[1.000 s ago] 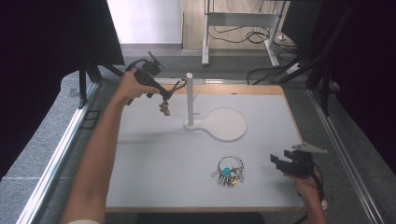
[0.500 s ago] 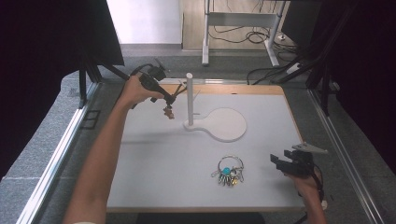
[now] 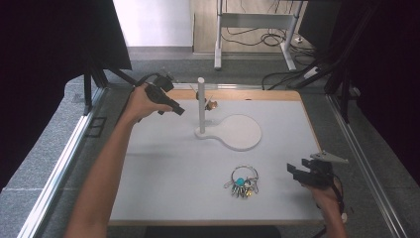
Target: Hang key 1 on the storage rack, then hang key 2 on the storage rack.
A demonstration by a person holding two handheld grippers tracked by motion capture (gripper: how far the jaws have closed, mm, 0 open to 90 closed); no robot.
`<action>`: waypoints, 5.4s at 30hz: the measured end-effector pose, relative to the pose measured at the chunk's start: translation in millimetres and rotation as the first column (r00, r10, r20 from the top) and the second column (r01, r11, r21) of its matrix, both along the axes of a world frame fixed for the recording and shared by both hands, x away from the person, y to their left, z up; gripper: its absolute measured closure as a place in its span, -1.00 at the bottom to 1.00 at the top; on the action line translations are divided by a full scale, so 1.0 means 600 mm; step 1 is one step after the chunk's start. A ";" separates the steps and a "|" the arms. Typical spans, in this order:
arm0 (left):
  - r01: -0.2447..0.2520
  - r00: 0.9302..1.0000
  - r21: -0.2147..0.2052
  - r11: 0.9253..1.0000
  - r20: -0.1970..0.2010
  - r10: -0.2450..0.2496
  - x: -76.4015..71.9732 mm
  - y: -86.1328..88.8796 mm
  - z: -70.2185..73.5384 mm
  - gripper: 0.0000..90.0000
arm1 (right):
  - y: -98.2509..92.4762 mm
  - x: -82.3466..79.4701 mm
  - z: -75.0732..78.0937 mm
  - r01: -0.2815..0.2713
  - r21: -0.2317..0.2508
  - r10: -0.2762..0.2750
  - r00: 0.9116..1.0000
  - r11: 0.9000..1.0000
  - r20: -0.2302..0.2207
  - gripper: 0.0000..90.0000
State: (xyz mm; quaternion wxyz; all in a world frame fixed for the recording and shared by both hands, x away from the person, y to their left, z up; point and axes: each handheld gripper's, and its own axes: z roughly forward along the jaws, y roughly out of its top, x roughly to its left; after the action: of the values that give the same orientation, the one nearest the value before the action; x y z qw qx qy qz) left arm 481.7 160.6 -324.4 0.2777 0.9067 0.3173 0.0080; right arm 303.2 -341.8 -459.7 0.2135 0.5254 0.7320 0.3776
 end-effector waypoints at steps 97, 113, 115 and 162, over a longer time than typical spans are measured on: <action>0.028 0.999 -0.082 0.996 0.019 -0.027 -0.268 0.024 -0.171 -0.16 | 0.223 0.128 0.039 -0.468 -0.153 0.304 0.755 0.870 -0.581 0.49; 0.032 0.999 -0.087 0.996 0.018 -0.031 -0.269 0.022 -0.171 -0.15 | 0.243 0.135 0.009 -0.487 -0.185 0.249 0.694 0.854 -0.676 0.74; 0.031 0.999 -0.087 0.996 0.018 -0.029 -0.269 0.022 -0.172 -0.15 | 0.244 0.135 0.006 -0.484 -0.190 0.237 0.688 0.854 -0.685 0.76; 0.029 0.999 -0.086 0.996 0.025 -0.027 -0.269 0.029 -0.168 -0.14 | 0.233 0.109 0.097 -0.565 -0.064 0.389 0.641 0.823 -0.662 0.92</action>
State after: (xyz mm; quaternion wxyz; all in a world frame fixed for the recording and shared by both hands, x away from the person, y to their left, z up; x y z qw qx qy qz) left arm 320.3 177.9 -425.0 0.3206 0.8980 0.3014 0.0011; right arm 368.8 -201.8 -401.6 -0.0805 0.3721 0.9163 0.1241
